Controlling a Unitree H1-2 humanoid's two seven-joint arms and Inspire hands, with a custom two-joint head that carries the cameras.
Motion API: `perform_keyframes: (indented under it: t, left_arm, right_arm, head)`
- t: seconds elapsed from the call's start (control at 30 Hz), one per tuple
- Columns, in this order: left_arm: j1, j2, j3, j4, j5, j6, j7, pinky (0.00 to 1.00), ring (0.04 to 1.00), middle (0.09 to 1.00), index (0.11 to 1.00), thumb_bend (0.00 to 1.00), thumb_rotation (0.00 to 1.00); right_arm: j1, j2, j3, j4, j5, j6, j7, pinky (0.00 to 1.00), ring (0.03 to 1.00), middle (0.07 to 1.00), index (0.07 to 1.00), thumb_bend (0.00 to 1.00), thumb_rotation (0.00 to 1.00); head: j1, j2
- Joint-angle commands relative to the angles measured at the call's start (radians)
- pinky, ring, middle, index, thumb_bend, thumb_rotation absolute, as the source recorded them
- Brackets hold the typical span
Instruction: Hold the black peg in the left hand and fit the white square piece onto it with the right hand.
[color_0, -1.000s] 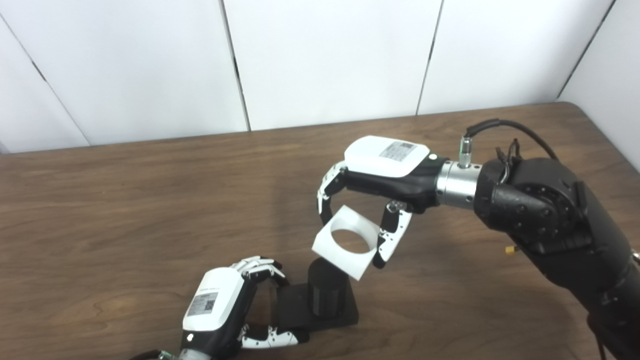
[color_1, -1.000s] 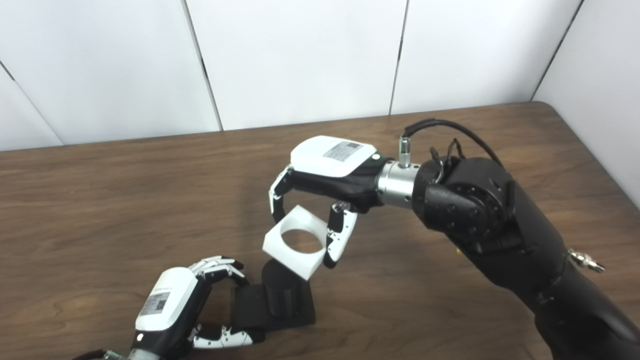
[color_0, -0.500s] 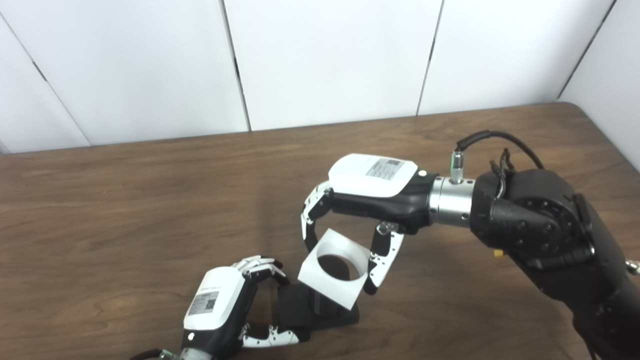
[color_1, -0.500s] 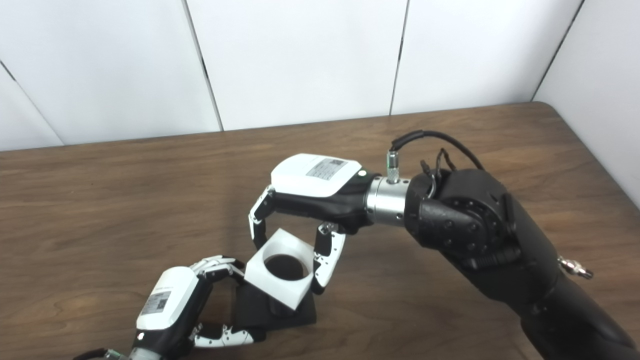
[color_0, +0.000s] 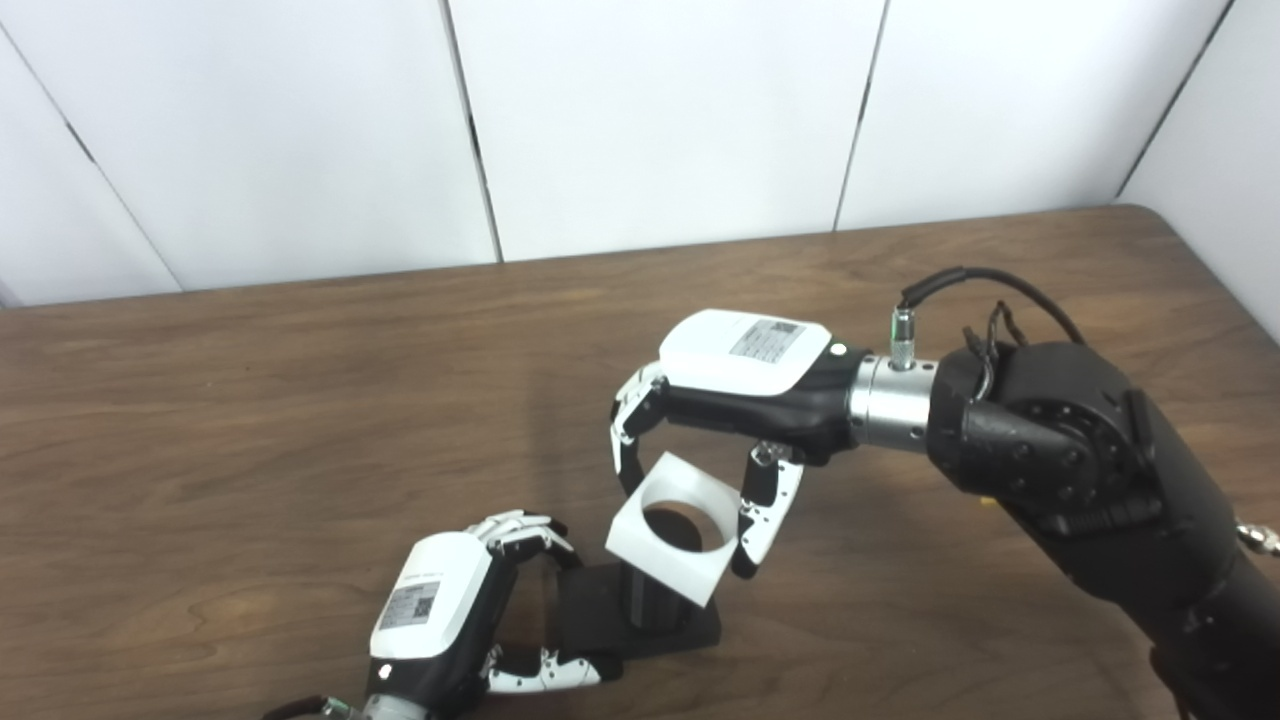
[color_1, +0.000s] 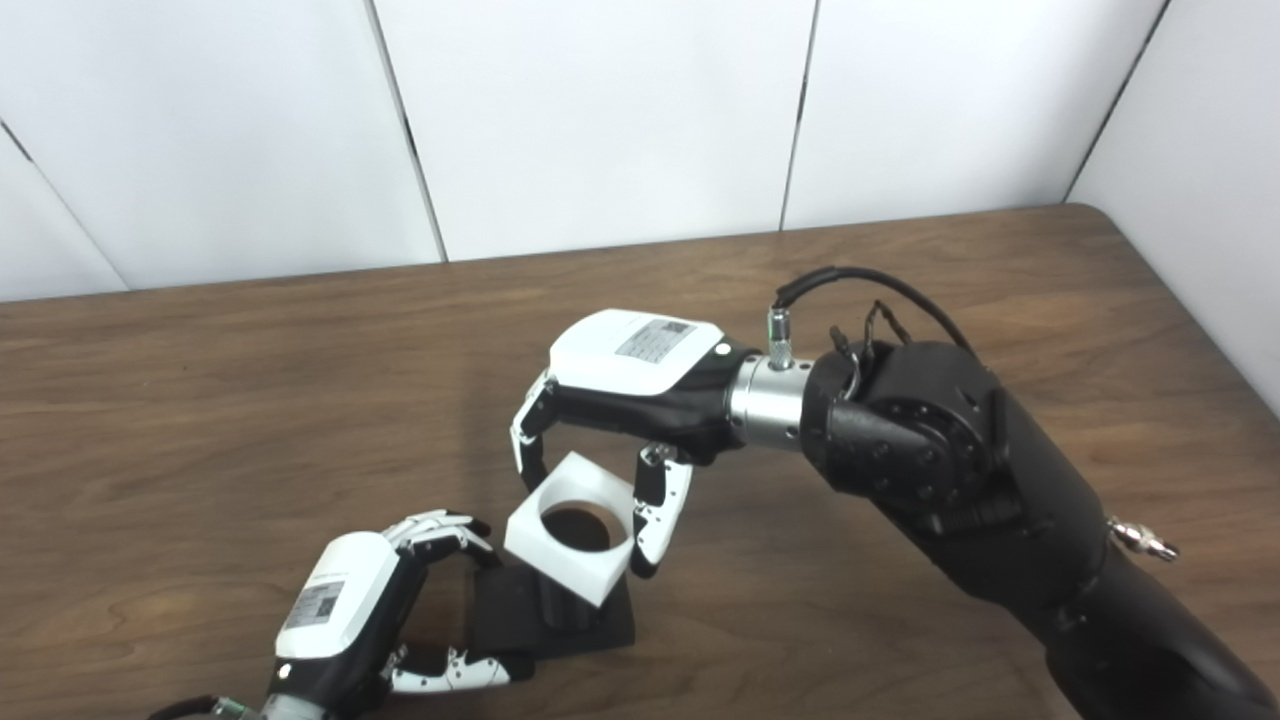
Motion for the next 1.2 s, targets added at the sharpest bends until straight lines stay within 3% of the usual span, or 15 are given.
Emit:
perform_keyframes:
  t: [0.0, 1.17]
  left_arm:
    - [0.020, -0.001, -0.028, 0.025, -0.006, 0.033, -0.082, 0.76, 0.828, 0.766, 0.490, 0.50, 0.05]
    - [0.017, -0.004, -0.031, -0.005, -0.008, 0.063, -0.111, 0.75, 0.827, 0.768, 0.490, 0.50, 0.05]
  right_arm:
    - [-0.026, 0.003, -0.008, -0.008, -0.012, -0.030, -0.028, 0.78, 0.823, 0.704, 0.483, 0.52, 0.12]
    - [0.046, 0.026, 0.027, 0.053, -0.088, -0.129, -0.047, 0.75, 0.828, 0.688, 0.483, 0.52, 0.13]
  head:
    - [0.000, 0.001]
    - [0.010, 0.020]
